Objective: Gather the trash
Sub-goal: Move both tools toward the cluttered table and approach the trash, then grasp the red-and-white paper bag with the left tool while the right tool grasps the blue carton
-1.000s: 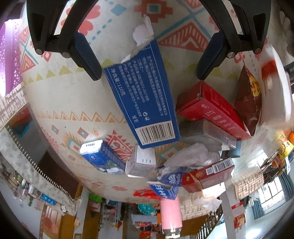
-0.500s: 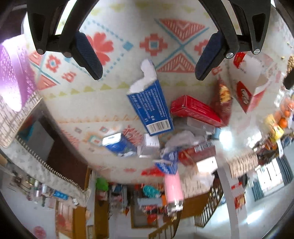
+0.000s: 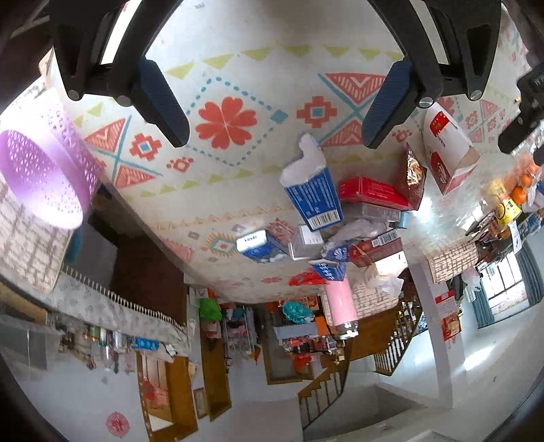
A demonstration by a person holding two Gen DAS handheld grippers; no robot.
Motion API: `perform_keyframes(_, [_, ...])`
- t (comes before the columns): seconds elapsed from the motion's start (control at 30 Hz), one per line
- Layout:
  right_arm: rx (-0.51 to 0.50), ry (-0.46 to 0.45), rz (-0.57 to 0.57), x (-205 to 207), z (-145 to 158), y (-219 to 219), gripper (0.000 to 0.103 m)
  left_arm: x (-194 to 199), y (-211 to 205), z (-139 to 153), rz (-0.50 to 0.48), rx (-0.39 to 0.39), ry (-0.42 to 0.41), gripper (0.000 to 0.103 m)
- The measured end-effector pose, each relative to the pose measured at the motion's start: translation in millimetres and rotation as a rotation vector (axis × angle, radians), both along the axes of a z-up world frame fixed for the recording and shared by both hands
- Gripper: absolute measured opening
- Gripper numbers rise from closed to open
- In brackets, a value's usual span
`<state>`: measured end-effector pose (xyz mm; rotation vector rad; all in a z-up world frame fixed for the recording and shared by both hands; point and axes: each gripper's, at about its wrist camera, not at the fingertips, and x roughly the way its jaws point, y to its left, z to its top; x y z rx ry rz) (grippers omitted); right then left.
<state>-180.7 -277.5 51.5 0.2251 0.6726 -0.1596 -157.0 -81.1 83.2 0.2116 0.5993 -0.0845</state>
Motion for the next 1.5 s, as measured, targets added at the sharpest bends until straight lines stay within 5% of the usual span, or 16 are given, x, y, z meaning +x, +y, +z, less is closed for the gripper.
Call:
perform_keyframes(0.57, [0.069,0.055,-0.011,0.2,-18.7,-19.3,0.098,9.1,-20.7,-27.9,-0.038,0.068,0.106,0.103])
perform_keyframes(1.07, [0.105,0.091,0.008,12.7,-25.0,-21.3,0.098,41.3,32.4,-29.7,0.023,-0.059,0.204,0.103])
perform_keyframes(1.3, [0.120,0.101,0.022,14.1,-27.4,-21.1,0.098,45.3,24.9,-30.3,-0.083,-0.170,0.261,0.103])
perform_keyframes(1.5, [0.133,0.106,0.025,14.5,-29.3,-22.6,0.098,52.0,-7.0,-32.6,-0.165,-0.152,0.259,0.103])
